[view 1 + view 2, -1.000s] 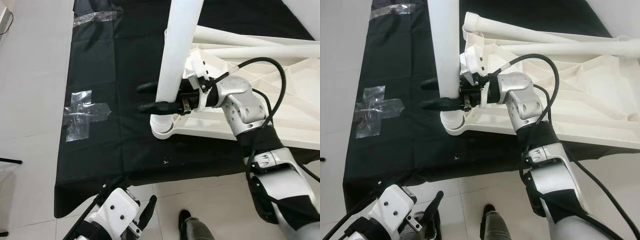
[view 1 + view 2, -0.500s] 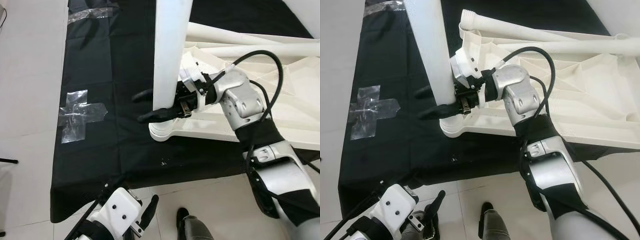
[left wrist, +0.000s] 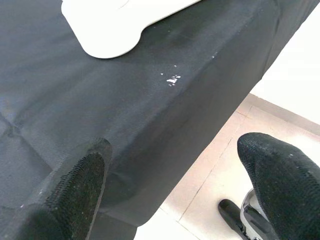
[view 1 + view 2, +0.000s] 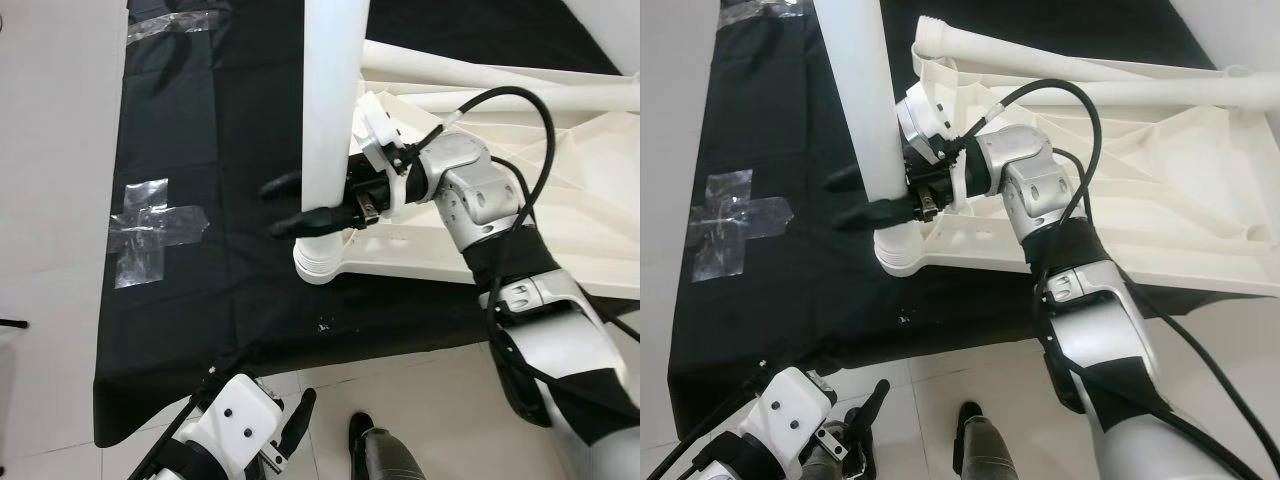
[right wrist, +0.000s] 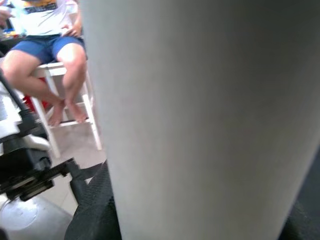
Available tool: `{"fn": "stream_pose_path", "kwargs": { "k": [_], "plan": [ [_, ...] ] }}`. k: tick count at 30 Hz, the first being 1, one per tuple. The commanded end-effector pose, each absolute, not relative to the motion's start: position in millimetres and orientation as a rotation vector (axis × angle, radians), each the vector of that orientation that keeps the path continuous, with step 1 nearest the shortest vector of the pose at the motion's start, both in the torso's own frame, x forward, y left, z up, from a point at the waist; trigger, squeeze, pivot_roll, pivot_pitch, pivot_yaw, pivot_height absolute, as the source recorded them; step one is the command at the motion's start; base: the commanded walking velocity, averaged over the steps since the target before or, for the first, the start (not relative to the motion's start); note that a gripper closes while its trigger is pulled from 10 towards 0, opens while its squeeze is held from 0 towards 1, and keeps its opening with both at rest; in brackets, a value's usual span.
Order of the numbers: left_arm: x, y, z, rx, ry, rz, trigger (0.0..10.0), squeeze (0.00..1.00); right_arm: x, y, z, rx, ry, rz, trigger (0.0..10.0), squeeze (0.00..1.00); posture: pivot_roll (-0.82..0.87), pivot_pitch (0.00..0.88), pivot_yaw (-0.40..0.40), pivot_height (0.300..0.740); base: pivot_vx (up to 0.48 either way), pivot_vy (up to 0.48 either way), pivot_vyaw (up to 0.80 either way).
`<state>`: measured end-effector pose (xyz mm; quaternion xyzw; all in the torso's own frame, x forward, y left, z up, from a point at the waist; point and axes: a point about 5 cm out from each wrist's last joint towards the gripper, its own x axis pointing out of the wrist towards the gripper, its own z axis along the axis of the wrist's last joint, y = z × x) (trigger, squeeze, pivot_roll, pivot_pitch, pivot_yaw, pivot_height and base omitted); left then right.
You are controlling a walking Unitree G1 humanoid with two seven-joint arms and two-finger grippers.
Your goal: Building children table
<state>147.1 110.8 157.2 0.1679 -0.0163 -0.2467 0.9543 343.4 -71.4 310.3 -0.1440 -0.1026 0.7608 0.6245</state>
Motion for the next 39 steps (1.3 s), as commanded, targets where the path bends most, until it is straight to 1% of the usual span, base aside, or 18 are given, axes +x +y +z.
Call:
{"fn": "stream_pose_path", "kwargs": {
  "k": [1,5,8,13,19,23,29,37,39],
  "plan": [
    [144,110,151,0.336,0.003,-0.507,10.0,0.0,344,-72,291,-0.293,-0.212,1.684,10.0,0.0,0.07,0.382,-0.023,0.74,0.0,0.0,0.0],
    [145,111,151,0.337,0.003,-0.509,10.0,0.0,341,-76,290,-0.275,-0.237,1.637,10.0,0.0,0.07,0.38,-0.022,0.74,0.0,0.0,0.0],
    [147,111,151,0.343,0.002,-0.517,10.0,0.0,331,-84,284,-0.255,-0.267,1.576,10.0,0.0,0.07,0.371,-0.007,0.74,0.0,0.0,0.0],
    [149,112,149,0.348,0.002,-0.52,10.0,0.0,318,-86,275,-0.289,-0.264,1.521,10.0,0.0,0.07,0.363,0.004,0.74,0.0,0.0,0.0],
    [150,112,149,0.351,0.0,-0.523,10.0,0.0,317,-83,274,-0.336,-0.254,1.489,10.0,0.0,0.06,0.357,0.005,0.74,0.0,0.0,0.0],
    [151,112,149,0.352,-0.003,-0.525,10.0,0.0,320,-80,282,-0.383,-0.252,1.461,10.0,0.0,0.06,0.354,0.0,0.74,0.0,0.0,0.0],
    [151,111,150,0.349,-0.006,-0.524,10.0,0.0,323,-74,297,-0.455,-0.234,1.468,10.0,0.0,0.06,0.364,-0.008,0.74,0.0,0.0,0.0],
    [151,112,150,0.349,-0.007,-0.522,10.0,0.0,327,-71,300,-0.403,-0.214,1.446,10.0,0.0,0.05,0.361,-0.009,0.74,0.0,0.0,0.0],
    [150,112,150,0.349,-0.007,-0.522,10.0,0.0,326,-73,294,-0.393,-0.2,1.424,10.0,0.0,0.06,0.365,-0.007,0.74,0.0,0.0,0.0]
  ]
}}
